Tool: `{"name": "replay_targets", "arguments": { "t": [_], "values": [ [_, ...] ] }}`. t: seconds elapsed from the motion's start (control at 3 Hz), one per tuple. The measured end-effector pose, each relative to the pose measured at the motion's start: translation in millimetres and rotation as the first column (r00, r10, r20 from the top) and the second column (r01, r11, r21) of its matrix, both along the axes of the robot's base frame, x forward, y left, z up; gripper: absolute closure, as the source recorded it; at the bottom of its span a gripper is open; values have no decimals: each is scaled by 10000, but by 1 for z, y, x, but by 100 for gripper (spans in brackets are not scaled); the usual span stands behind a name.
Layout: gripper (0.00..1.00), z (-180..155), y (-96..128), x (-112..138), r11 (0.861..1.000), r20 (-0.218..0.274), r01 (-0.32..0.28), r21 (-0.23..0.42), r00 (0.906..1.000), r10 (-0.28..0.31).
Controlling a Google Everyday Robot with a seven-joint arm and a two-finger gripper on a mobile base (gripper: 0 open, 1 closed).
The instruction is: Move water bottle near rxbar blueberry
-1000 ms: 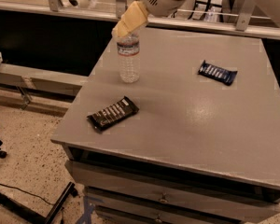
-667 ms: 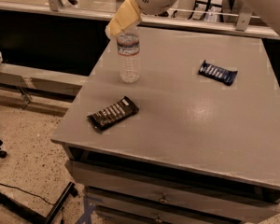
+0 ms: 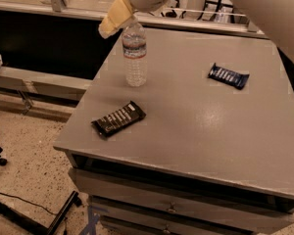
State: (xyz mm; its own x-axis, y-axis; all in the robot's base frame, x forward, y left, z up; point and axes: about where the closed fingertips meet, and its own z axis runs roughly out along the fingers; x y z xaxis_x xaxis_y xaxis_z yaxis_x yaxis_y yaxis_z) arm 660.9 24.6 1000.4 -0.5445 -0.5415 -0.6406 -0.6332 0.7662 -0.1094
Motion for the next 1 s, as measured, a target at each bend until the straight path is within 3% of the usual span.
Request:
{"name": "replay_targets", "arguments": {
  "t": [0.33,1.0],
  "values": [
    [0,-8,7,6,9997,-199,-202,121,9996,205],
    [40,-19,6,8,9985,-426,-468,272,9979,479]
  ]
}}
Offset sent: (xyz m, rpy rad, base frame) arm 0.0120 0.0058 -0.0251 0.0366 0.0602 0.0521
